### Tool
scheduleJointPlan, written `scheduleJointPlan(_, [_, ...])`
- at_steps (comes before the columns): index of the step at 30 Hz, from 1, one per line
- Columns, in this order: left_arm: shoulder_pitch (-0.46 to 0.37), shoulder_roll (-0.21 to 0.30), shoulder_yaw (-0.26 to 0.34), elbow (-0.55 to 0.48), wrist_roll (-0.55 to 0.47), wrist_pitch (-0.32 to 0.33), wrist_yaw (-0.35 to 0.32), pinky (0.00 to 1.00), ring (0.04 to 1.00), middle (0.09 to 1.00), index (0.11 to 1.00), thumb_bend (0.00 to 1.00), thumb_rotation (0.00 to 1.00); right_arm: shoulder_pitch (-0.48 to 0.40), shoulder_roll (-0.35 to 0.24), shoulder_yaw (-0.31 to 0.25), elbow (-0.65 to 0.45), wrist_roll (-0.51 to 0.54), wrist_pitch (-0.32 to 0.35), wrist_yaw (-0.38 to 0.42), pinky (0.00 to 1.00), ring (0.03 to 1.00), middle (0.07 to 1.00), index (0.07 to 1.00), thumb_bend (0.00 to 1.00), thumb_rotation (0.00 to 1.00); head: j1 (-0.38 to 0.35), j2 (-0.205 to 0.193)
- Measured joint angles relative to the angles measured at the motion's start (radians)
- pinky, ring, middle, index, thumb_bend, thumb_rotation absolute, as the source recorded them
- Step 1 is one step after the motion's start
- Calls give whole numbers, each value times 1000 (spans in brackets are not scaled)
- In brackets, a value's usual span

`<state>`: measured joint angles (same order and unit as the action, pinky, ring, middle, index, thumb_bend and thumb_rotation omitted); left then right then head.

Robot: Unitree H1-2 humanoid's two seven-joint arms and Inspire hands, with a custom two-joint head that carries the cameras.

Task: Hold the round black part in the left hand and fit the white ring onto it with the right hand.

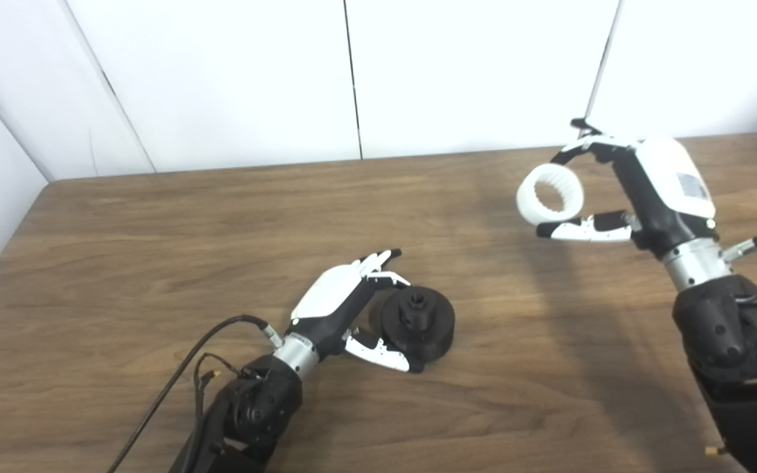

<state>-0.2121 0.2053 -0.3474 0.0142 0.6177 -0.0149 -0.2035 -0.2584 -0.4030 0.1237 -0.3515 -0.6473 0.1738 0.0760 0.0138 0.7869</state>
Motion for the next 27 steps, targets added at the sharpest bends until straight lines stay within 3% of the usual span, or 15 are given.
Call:
scheduleJointPlan(7, [-2, -1, 0, 0, 3, 2, -1, 1000, 1000, 1000, 640, 1000, 398, 41, 52, 30, -93, 6, 0, 56, 774, 844, 880, 622, 758, 304, -2, 3])
scheduleJointPlan(16, [-4, -1, 1, 0, 2, 2, -3, 1000, 1000, 1000, 637, 1000, 400, 64, 86, 81, -110, -4, -7, 109, 891, 868, 881, 624, 757, 293, -2, 8])
scheduleJointPlan(27, [-5, -1, 2, 0, 3, 2, -3, 1000, 1000, 1000, 639, 1000, 401, 70, 143, 144, -110, -35, -19, 165, 884, 880, 893, 630, 756, 333, 2, 14])
